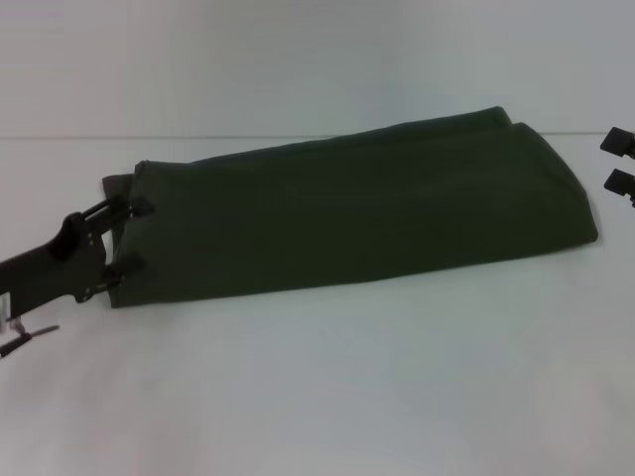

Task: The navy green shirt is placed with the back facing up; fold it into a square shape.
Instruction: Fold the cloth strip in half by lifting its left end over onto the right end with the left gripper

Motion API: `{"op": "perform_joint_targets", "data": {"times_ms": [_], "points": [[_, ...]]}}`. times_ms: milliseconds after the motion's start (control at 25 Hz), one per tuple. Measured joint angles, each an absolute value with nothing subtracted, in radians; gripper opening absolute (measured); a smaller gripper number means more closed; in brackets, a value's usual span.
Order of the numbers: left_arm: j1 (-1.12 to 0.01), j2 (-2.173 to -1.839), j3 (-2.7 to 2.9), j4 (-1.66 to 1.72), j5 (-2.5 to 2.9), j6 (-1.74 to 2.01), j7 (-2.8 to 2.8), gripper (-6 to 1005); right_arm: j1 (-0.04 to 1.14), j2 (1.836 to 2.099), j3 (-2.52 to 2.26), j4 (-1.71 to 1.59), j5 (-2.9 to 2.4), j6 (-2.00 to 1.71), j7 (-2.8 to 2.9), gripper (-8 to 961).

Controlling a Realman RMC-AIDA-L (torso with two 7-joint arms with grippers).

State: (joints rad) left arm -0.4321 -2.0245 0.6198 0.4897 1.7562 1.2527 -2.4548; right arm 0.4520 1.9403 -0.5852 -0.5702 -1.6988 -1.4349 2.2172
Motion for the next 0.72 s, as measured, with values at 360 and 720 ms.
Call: {"op": "perform_joint_targets", "data": {"times_ms": [360,720], "points": [[-0.416,-2.019,0.634,0.427,1.808,1.118,-2.452,923,0.455,1.938,-0.582,-0.559,-1.694,-1.432,2.205,930],[-0.334,-1.998,0.546,0.520,1.879,1.307,-2.529,923,0.447,1.938,-0.565,-0.557,-1.692,-1.440,2.211,930]]}}
